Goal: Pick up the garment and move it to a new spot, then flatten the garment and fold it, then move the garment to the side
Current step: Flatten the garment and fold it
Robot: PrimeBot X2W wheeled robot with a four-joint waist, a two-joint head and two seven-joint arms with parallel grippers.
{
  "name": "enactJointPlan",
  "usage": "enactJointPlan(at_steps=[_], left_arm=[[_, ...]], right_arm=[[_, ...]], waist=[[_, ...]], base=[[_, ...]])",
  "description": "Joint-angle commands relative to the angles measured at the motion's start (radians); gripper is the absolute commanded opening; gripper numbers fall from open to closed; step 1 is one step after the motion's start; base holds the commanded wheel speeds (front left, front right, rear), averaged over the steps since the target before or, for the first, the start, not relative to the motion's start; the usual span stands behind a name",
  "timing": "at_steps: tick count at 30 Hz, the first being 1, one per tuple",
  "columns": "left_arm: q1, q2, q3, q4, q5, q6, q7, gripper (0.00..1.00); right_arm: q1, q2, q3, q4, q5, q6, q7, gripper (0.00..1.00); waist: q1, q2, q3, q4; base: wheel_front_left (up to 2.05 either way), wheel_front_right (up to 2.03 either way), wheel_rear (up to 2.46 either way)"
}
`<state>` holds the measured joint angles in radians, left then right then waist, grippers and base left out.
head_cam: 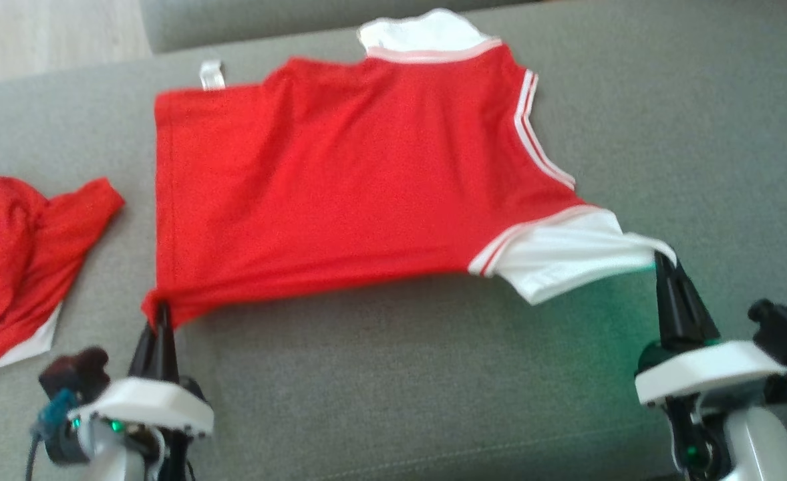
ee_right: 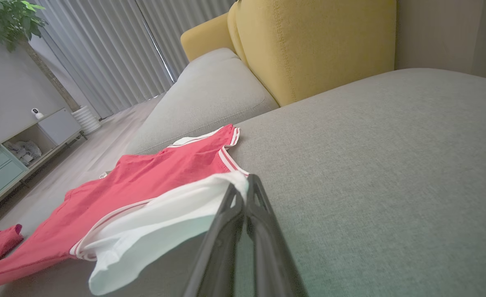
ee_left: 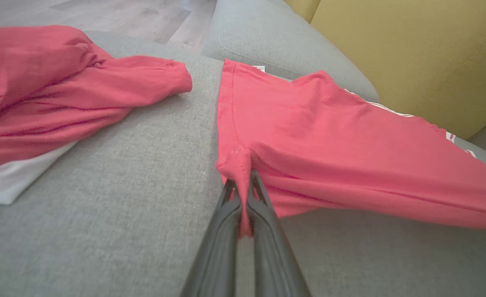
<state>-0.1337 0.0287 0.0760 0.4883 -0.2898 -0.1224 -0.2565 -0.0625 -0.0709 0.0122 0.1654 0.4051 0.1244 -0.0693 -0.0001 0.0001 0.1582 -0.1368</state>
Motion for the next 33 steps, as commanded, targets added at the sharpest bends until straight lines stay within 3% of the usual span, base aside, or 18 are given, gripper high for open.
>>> enactJointPlan(at_steps=[1,9,17,33], left_arm=[[0.018,0.022,0.020,-0.041,-0.014,0.014,-0.005,0.00],[0.070,0.022,-0.026,-0.098,-0.043,0.035,-0.005,0.00],[-0.039,0.022,-0.048,-0.135,-0.019,0.029,-0.005,0.00],[-0.338,0.022,-0.097,-0.001,0.042,0.011,-0.005,0.00]], right_arm=[[0.007,-0.002,0.003,-0.044,0.008,0.006,0.005,0.00],[0.017,0.007,-0.005,-0.075,0.003,0.006,0.008,0.00],[-0.138,0.011,0.013,-0.045,-0.030,0.006,-0.009,0.00],[-0.526,-0.003,-0.005,0.322,-0.140,0.006,-0.115,0.00]], waist=[[0.0001,-0.0001,-0.041,0.010],[0.0001,-0.0001,-0.038,0.037],[0.0001,-0.0001,0.040,0.056],[0.0001,-0.0001,0.217,0.119]], base=[[0.00,0.00,0.00],[0.00,0.00,0.00],[0.00,0.00,0.00],[0.00,0.00,0.00]])
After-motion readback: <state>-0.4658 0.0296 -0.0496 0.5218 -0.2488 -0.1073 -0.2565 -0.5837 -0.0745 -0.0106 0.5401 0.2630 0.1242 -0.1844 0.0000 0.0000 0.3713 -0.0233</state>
